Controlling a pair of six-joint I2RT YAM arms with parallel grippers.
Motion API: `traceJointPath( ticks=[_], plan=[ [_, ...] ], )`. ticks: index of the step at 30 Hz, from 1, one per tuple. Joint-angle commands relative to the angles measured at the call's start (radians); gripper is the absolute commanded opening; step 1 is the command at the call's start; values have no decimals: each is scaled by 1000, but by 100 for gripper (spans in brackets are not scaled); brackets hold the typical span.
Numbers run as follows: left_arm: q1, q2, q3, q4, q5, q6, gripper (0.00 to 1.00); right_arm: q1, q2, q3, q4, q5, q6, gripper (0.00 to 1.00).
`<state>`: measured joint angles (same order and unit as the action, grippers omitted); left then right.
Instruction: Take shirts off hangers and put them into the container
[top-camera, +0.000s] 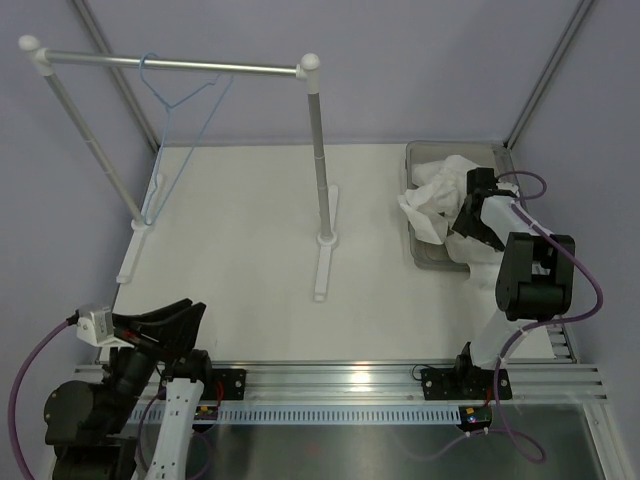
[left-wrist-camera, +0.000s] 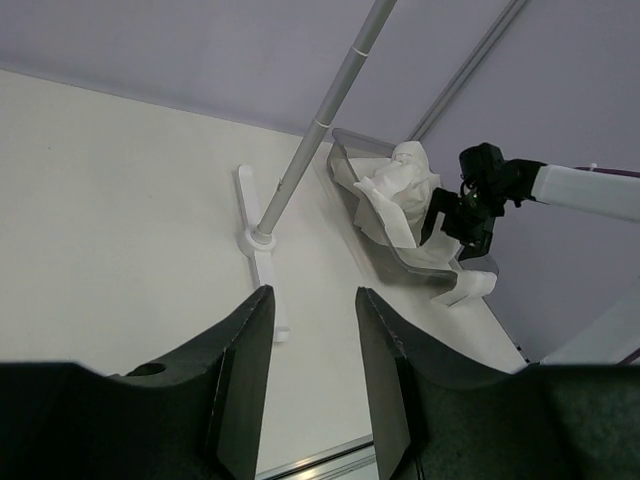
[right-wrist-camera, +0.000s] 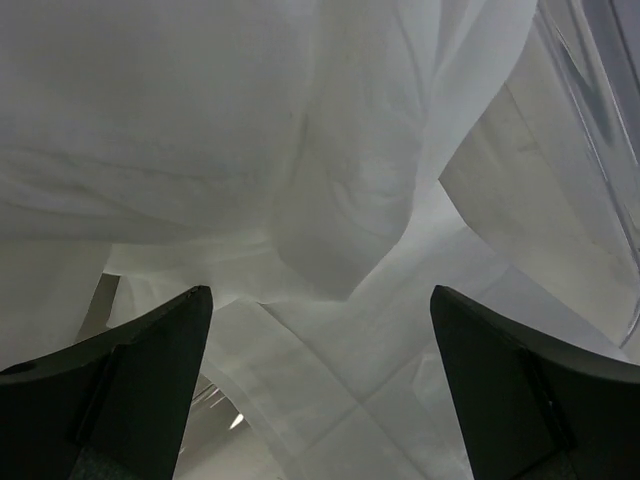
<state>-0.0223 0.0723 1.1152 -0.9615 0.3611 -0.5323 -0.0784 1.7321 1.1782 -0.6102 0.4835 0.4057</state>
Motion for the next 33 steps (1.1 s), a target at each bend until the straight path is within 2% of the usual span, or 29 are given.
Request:
traceJointPath(
  ticks=[1, 5, 6, 9, 11, 12, 13, 15, 16, 22, 25, 28, 29, 33],
  plan=[
    [-10, 4, 40, 32, -8, 12, 43, 2, 46, 86, 4, -5, -28, 100],
    [-18, 9, 51, 18, -19, 22, 43, -4, 115, 141, 20, -11, -39, 95],
    [-19, 12, 51, 15, -24, 25, 43, -9, 141, 153, 33, -16, -45, 87],
    [-21, 18, 44, 17, -31, 32, 43, -24, 173, 175, 50, -40, -51, 74],
    [-21, 23, 41, 17, -31, 35, 43, -30, 193, 179, 64, -39, -48, 58],
    [-21, 23, 41, 18, -33, 37, 43, -34, 198, 179, 75, -52, -44, 47],
    [-21, 24, 38, 21, -34, 35, 43, -35, 201, 184, 73, -57, -41, 27],
    [-21, 26, 32, 27, -36, 35, 43, -35, 190, 193, 75, -63, -33, 7],
    [-21, 27, 25, 29, -33, 34, 43, -35, 181, 195, 76, -62, -31, 0],
    [-18, 23, -8, 44, -31, 25, 43, -3, -11, 231, 96, -112, -15, 0],
    [-18, 17, -37, 61, -31, 15, 42, 29, -120, 311, 127, -218, -1, 0],
    [-16, 18, -64, 69, -21, 12, 42, 72, -172, 466, 127, -250, -5, 0],
    [-15, 17, -71, 69, -19, 14, 42, 74, -171, 566, 119, -255, -14, 0],
    [-14, 18, -78, 69, -34, 20, 42, 114, -138, 736, 134, -299, -60, 0]
  ],
)
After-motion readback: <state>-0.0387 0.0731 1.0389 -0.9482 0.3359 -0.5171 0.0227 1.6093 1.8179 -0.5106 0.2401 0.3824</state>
